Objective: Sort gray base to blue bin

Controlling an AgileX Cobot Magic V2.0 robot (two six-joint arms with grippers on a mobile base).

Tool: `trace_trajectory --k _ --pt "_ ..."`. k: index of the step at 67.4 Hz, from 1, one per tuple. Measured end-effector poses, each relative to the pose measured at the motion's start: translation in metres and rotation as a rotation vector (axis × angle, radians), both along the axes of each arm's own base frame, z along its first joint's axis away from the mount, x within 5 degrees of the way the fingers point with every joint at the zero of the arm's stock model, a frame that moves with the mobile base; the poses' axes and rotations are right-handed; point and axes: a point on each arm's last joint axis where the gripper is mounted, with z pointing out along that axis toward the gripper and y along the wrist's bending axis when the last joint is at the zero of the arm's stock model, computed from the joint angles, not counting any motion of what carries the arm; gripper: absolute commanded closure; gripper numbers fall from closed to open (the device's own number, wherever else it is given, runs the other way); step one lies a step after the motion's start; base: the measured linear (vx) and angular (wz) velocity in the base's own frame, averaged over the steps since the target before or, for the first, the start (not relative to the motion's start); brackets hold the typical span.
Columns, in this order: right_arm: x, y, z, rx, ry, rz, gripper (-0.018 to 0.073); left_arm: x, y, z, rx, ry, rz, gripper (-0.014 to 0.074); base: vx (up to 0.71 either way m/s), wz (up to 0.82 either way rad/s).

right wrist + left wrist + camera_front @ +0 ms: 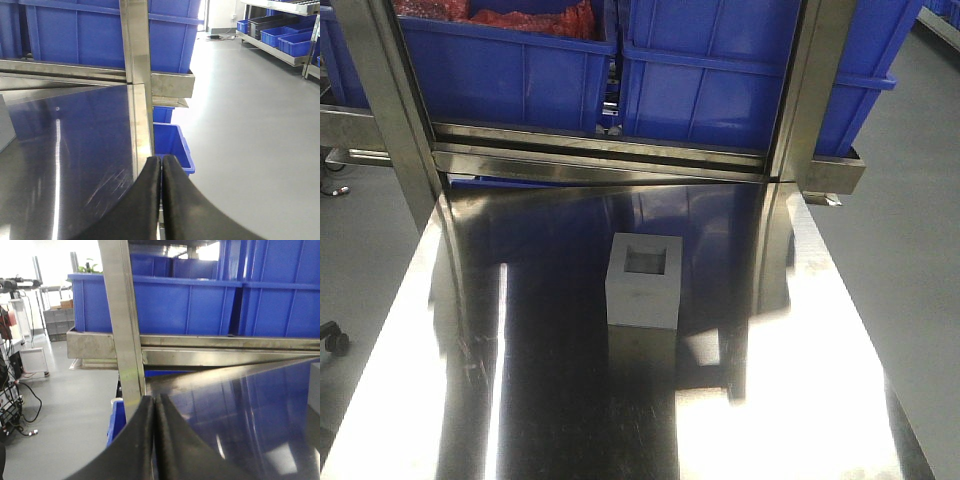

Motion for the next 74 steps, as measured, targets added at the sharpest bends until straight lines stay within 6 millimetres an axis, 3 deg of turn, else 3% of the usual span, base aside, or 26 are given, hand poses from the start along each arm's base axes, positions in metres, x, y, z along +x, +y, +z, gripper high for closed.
trace_trajectory --k 19,31,42,49,58,66,74 --pt "0.0 0.0 0.0 0.0 0.0 0.0 0.0564 -0.002 0.0 0.009 -0.106 -0.01 -0.007 0.0603 0.0 0.0" --pt "0.0 0.0 0.0 0.0 0.0 0.0 0.0564 -0.006 -0.001 0.055 -0.089 0.021 -0.016 0.0603 0.0 0.0" --pt "0.0 0.0 0.0 0.0 0.0 0.0 0.0564 0.007 -0.002 0.103 0.05 0.186 -0.031 0.0603 0.0 0.0" --pt "0.0 0.0 0.0 0.0 0.0 0.0 0.0564 0.022 -0.003 0.122 0.111 0.26 -0.043 0.0603 0.0 0.0" --pt "0.0 0.0 0.0 0.0 0.0 0.0 0.0564 0.034 -0.003 0.13 0.13 0.29 -0.047 0.0598 0.0 0.0" --pt "0.0 0.0 0.0 0.0 0.0 0.0 0.0564 0.035 -0.003 0.129 0.131 0.297 -0.048 0.0526 0.0 0.0" --pt "0.0 0.0 0.0 0.0 0.0 0.0 0.0564 0.035 -0.003 0.129 0.13 0.299 -0.049 0.0333 0.0 0.0"
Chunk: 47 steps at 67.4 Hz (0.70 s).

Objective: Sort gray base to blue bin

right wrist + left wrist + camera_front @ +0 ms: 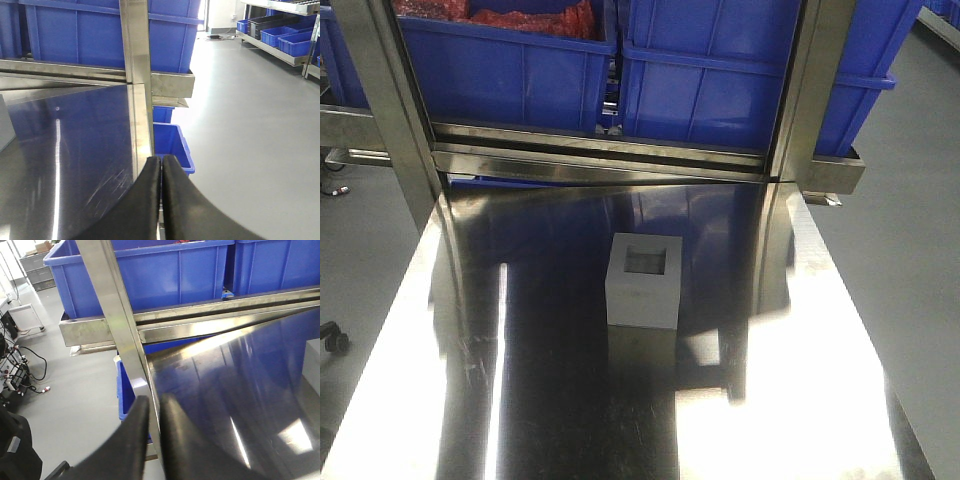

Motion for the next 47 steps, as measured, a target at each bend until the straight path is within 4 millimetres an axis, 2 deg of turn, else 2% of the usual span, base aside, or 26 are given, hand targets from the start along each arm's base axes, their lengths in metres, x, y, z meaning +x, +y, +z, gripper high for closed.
trace_trajectory --k 9,18,27,38,47 --pt "0.0 0.0 0.0 0.0 0.0 0.0 0.0564 0.0 0.0 0.0 -0.001 0.001 0.0 0.0059 0.0 0.0" --pt "0.0 0.0 0.0 0.0 0.0 0.0 0.0564 0.0 0.0 0.0 -0.001 0.001 0.0 -0.0098 0.0 0.0" --pt "0.0 0.0 0.0 0.0 0.0 0.0 0.0564 0.0 0.0 0.0 -0.001 0.001 0.0 -0.0123 0.0 0.0" --pt "0.0 0.0 0.0 0.0 0.0 0.0 0.0564 0.0 -0.001 0.0 -0.031 0.002 -0.007 -0.0097 0.0 0.0" --pt "0.0 0.0 0.0 0.0 0.0 0.0 0.0564 0.012 -0.005 -0.004 -0.098 0.053 -0.027 -0.0069 0.0 0.0"
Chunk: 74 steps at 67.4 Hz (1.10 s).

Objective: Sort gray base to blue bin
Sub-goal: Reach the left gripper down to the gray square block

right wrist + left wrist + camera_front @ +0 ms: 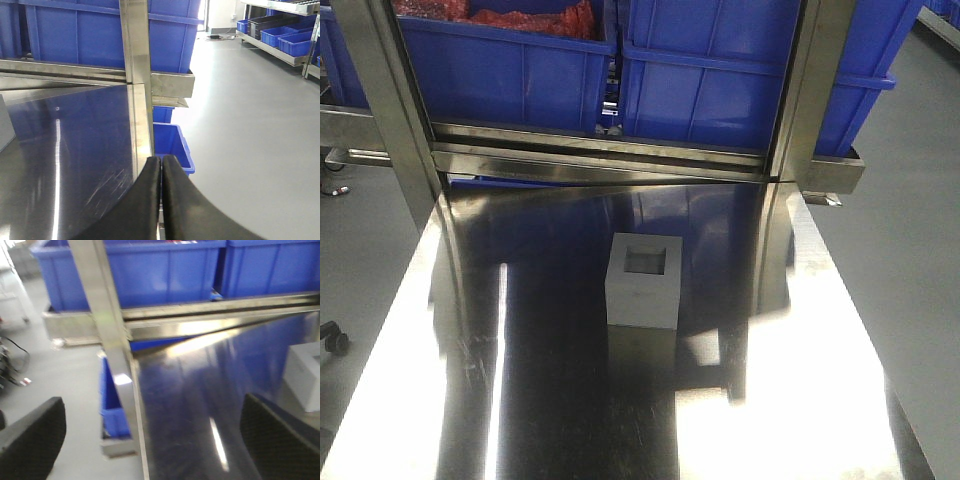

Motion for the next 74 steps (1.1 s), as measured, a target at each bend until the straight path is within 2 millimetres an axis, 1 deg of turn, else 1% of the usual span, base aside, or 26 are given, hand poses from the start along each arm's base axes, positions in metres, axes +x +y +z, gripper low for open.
trace_trajectory --k 8,12,17,23,30,32,37,38,41,45,50,51,54,55,56,66,70,71,74 --pt "0.0 0.0 0.0 0.0 0.0 0.0 0.0564 0.022 -0.005 -0.009 -0.05 0.093 -0.046 -0.0048 0.0 0.0" --pt "0.0 0.0 0.0 0.0 0.0 0.0 0.0564 0.034 -0.008 -0.009 -0.055 0.125 -0.079 -0.0039 0.0 0.0" --pt "0.0 0.0 0.0 0.0 0.0 0.0 0.0564 0.052 -0.014 -0.005 -0.067 0.15 -0.132 -0.0029 0.0 0.0" --pt "0.0 0.0 0.0 0.0 0.0 0.0 0.0564 0.074 -0.023 0.005 -0.081 0.156 -0.192 -0.0023 0.0 0.0" --pt "0.0 0.0 0.0 0.0 0.0 0.0 0.0564 0.101 -0.033 0.014 -0.073 0.175 -0.244 -0.0014 0.0 0.0" --pt "0.0 0.0 0.0 0.0 0.0 0.0 0.0564 0.113 -0.037 0.013 -0.07 0.195 -0.259 -0.0014 0.0 0.0" --pt "0.0 0.0 0.0 0.0 0.0 0.0 0.0564 0.133 -0.048 0.013 -0.066 0.221 -0.294 -0.0014 0.0 0.0" --pt "0.0 0.0 0.0 0.0 0.0 0.0 0.0564 0.137 -0.05 0.014 -0.065 0.222 -0.302 -0.0014 0.0 0.0" --pt "0.0 0.0 0.0 0.0 0.0 0.0 0.0564 0.153 -0.06 0.008 -0.062 0.258 -0.331 -0.0013 0.0 0.0" --pt "0.0 0.0 0.0 0.0 0.0 0.0 0.0564 0.166 -0.073 0.008 -0.056 0.27 -0.368 -0.001 0.0 0.0" --pt "0.0 0.0 0.0 0.0 0.0 0.0 0.0564 0.186 -0.096 -0.005 -0.046 0.321 -0.424 -0.001 0.0 0.0" --pt "0.0 0.0 0.0 0.0 0.0 0.0 0.0564 0.188 -0.098 -0.005 -0.045 0.32 -0.429 -0.001 0.0 0.0" --pt "0.0 0.0 0.0 0.0 0.0 0.0 0.0564 0.2 -0.112 -0.012 -0.039 0.344 -0.459 -0.0007 0.0 0.0" --pt "0.0 0.0 0.0 0.0 0.0 0.0 0.0564 0.204 -0.116 -0.017 -0.036 0.359 -0.467 -0.0006 0.0 0.0" --pt "0.0 0.0 0.0 0.0 0.0 0.0 0.0564 0.204 -0.118 -0.015 -0.036 0.354 -0.471 -0.0006 0.0 0.0" --pt "0.0 0.0 0.0 0.0 0.0 0.0 0.0564 0.233 -0.159 -0.039 -0.053 0.428 -0.526 0.0007 0.0 0.0" --pt "0.0 0.0 0.0 0.0 0.0 0.0 0.0564 0.242 -0.173 -0.048 -0.056 0.453 -0.535 0.0007 0.0 0.0" --pt "0.0 0.0 0.0 0.0 0.0 0.0 0.0564 0.244 -0.174 -0.046 -0.059 0.446 -0.535 0.0007 0.0 0.0" --pt "0.0 0.0 0.0 0.0 0.0 0.0 0.0564 0.249 -0.182 -0.052 -0.064 0.464 -0.532 0.0007 0.0 0.0"
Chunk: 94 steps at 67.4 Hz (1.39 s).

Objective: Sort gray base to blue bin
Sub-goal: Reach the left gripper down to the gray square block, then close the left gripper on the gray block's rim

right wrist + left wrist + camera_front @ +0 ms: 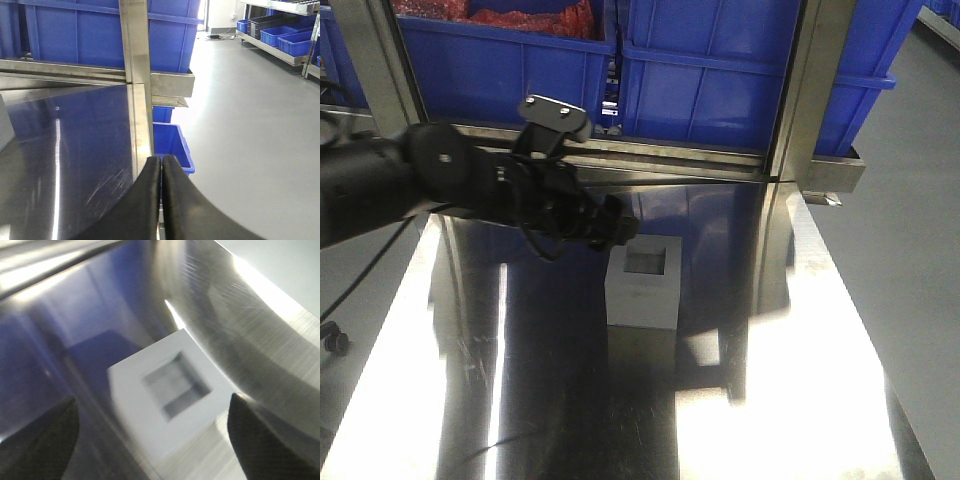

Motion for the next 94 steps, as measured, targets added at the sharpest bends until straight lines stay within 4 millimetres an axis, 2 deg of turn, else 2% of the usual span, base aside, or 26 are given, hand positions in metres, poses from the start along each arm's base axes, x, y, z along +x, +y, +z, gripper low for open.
trace_trajectory --k 13,33,61,87,94 --pt "0.0 0.0 0.0 0.0 0.0 0.0 0.0564 0.024 -0.012 -0.017 0.023 0.085 0.075 0.0007 0.0 0.0" --pt "0.0 0.0 0.0 0.0 0.0 0.0 0.0564 0.042 -0.02 -0.04 0.022 0.209 0.148 0.0007 0.0 0.0" --pt "0.0 0.0 0.0 0.0 0.0 0.0 0.0564 0.047 -0.024 -0.074 0.05 0.311 0.164 0.0007 0.0 0.0" --pt "0.0 0.0 0.0 0.0 0.0 0.0 0.0564 0.049 -0.026 -0.079 0.037 0.334 0.174 0.0009 0.0 0.0" --pt "0.0 0.0 0.0 0.0 0.0 0.0 0.0564 0.049 -0.027 -0.079 0.032 0.343 0.176 0.0064 0.0 0.0"
